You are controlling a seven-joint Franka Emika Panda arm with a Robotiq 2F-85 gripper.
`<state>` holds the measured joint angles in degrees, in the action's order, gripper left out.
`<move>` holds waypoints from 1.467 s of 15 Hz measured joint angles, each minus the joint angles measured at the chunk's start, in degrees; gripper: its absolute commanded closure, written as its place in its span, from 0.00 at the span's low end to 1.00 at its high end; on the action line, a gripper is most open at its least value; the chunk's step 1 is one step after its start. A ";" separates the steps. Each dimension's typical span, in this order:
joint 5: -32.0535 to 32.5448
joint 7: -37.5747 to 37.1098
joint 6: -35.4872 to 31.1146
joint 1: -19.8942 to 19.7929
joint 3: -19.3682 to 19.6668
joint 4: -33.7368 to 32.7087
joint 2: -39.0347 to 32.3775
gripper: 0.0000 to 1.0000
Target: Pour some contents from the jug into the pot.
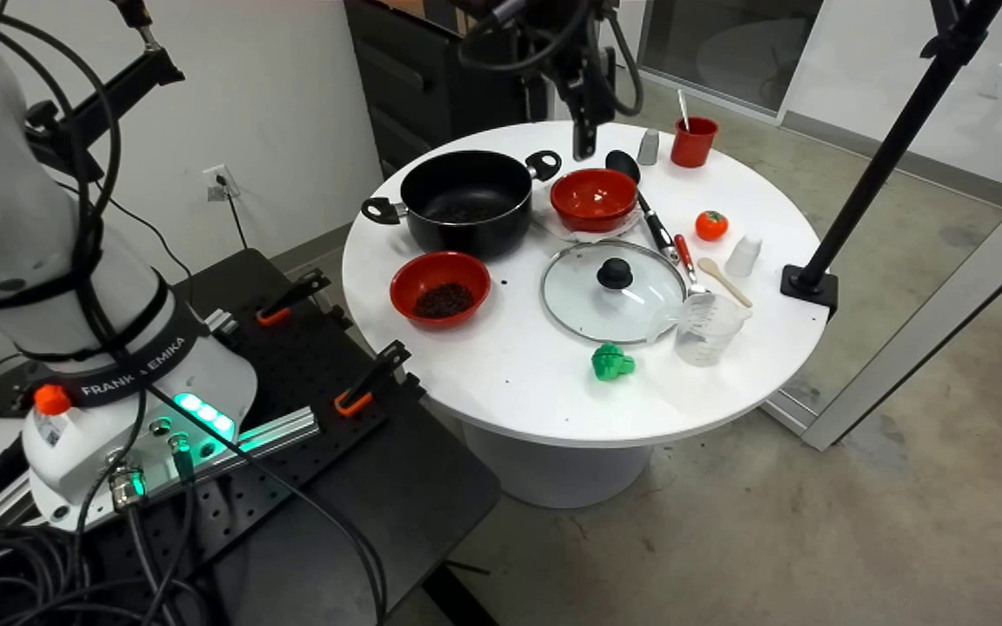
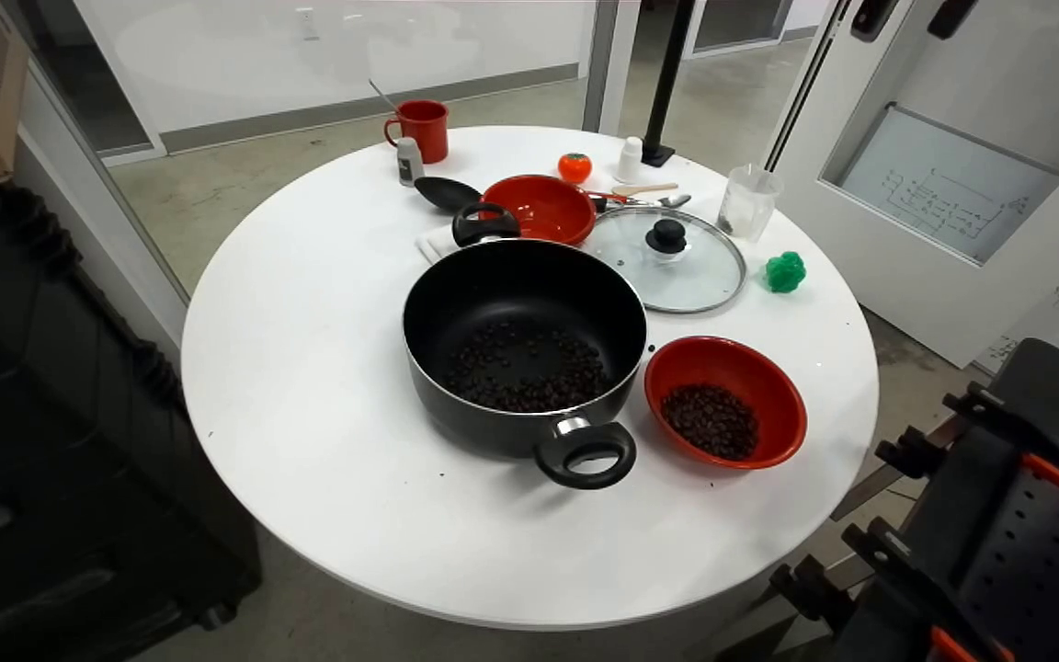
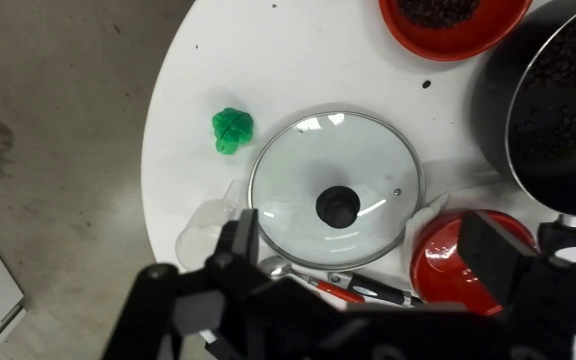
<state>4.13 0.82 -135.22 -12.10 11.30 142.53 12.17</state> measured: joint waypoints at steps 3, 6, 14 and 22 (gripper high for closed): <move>-3.05 0.60 3.50 -0.59 1.96 -8.31 -10.84 0.00; -8.65 0.84 7.35 -2.25 2.98 -17.36 -21.35 0.00; -8.88 -2.29 7.47 -5.66 3.24 -37.24 -44.75 0.00; -7.04 -5.32 4.13 -3.37 2.10 -40.19 -49.17 0.00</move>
<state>-2.91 -4.50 -131.09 -15.46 13.40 102.35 -36.99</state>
